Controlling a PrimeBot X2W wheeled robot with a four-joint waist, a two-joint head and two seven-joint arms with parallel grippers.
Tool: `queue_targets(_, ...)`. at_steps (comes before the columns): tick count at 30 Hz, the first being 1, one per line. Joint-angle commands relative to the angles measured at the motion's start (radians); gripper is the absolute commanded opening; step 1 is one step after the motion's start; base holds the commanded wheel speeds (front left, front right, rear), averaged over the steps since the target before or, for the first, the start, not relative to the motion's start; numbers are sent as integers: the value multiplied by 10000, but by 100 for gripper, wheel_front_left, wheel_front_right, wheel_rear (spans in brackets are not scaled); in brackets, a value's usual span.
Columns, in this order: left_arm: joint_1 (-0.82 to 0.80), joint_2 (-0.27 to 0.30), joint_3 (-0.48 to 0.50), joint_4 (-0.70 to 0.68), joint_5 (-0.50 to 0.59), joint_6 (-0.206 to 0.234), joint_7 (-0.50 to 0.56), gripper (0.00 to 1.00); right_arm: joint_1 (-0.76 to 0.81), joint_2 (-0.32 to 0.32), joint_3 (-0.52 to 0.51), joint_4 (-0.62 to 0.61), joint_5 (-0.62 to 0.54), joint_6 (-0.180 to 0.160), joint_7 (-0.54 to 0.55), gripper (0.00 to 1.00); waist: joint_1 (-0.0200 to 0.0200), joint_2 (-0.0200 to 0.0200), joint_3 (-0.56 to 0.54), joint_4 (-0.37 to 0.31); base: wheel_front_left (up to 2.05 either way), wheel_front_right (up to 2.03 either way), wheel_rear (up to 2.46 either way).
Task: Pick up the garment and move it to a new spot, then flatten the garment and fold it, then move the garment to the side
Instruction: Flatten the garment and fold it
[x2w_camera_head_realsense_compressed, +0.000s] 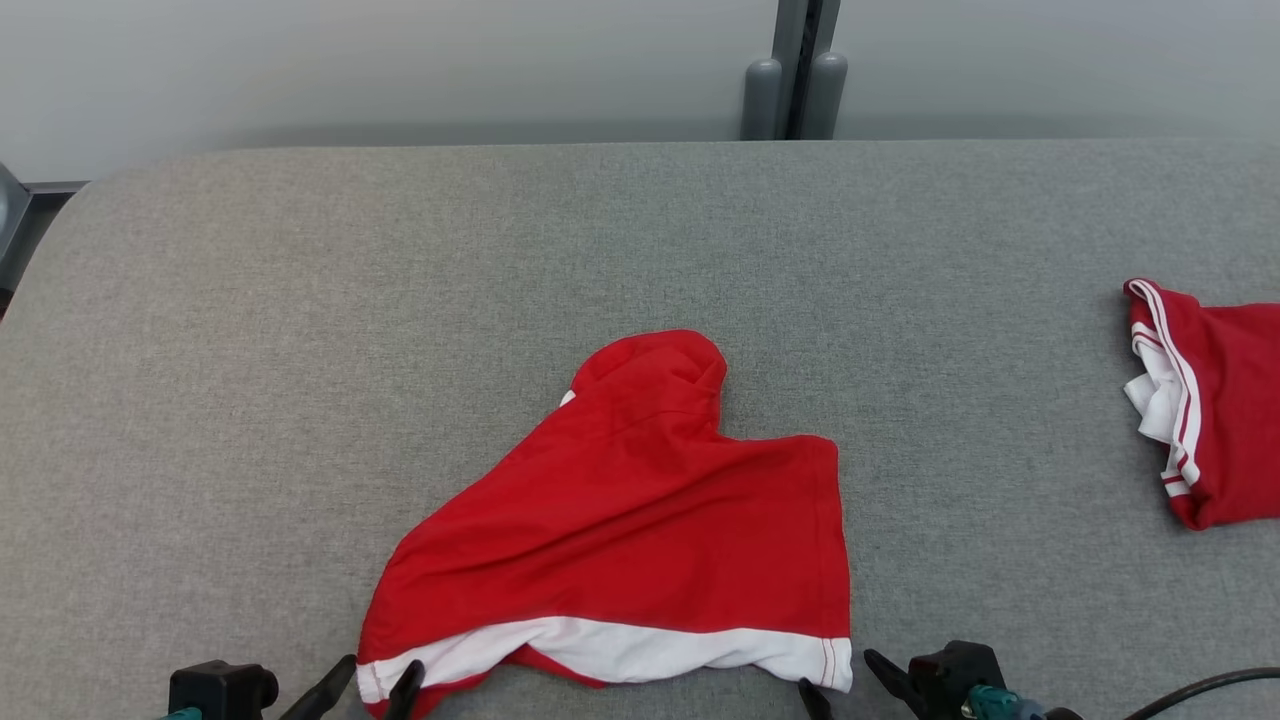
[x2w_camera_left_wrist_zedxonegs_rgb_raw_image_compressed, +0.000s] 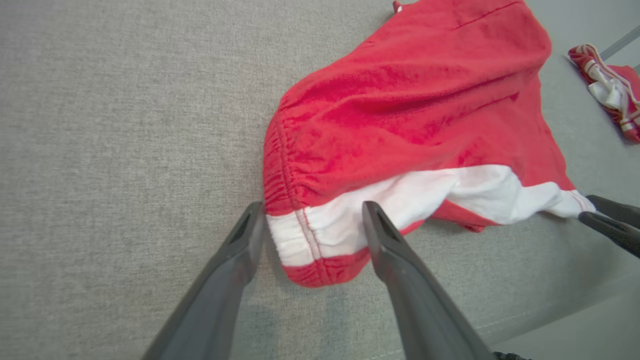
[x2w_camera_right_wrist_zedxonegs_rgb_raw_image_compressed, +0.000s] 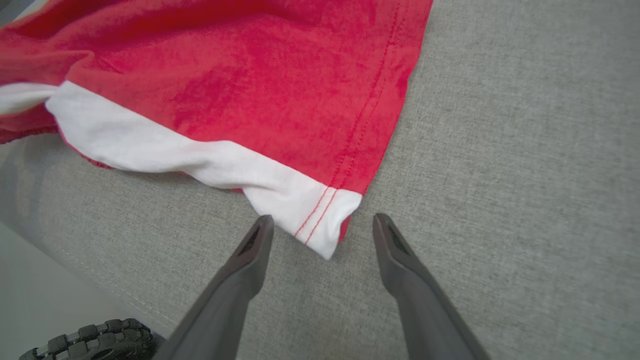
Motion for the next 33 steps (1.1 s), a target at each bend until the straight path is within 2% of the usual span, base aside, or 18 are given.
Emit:
queue_targets(1, -40, 68, -27, -30, -112, 5, 88, 100, -88, -5, -56, -37, -111, 1, 18, 100, 0, 0, 35, -8, 0, 0, 0)
queue_targets(15, -177, 61, -269, 152, -433, 3, 237, 100, -180, 22, 12, -128, -109, 1, 176, 100, 0, 0, 291, 65, 0, 0, 0)
queue_targets(16, -205, 76, -288, 182, -465, 2, 214, 100, -219, 25, 19, -101, -107, 1, 193, 99, 0, 0, 314, 72, 0, 0, 0)
queue_targets(17, -234, 95, -311, 205, -493, 1, 195, 98, -238, 27, 28, -63, -104, 1, 191, 93, 0, 0, 337, 79, 0, 0, 0)
queue_targets(18, -234, 95, -311, 205, -493, 1, 195, 98, -238, 27, 28, -63, -104, 1, 191, 93, 0, 0, 337, 79, 0, 0, 0)
queue_targets(19, -259, 116, -355, 227, -515, 0, 201, 84, -278, 30, 28, -36, -80, 1, 144, 90, 0, 0, 362, 89, 0, 0, 0)
queue_targets(21, -321, 139, -444, 246, -572, -3, 186, 45, -368, 35, 27, 30, -28, 1, 145, 64, 0, 0, 409, 107, 0, 0, 0)
queue_targets(22, -358, 166, -512, 260, -611, -4, 199, 27, -431, 41, -8, 55, 23, 1, 88, 44, 0, 0, 431, 112, 0, 0, 0)
queue_targets(23, -401, 186, -560, 277, -642, -6, 178, 2, -461, 43, -32, 117, 50, 1, 122, 19, 0, 0, 453, 115, 0, 0, 0)
queue_targets(24, -425, 220, -618, 306, -709, -7, 170, 0, -507, 45, 32, 172, 87, 1, 143, 0, 0, 0, 476, 111, 0, 0, 0)
queue_targets(29, -601, 425, -842, 164, -1112, -10, -120, 0, -859, 46, -273, -81, 734, 1, -328, 0, 0, 0, 495, -60, 0, 0, 0)
queue_targets(33, -639, 707, -793, -856, -1817, -11, -434, 0, -1047, 47, -801, -1463, 2011, 4, -497, 0, 0, 0, 486, -317, 0, 0, 0)
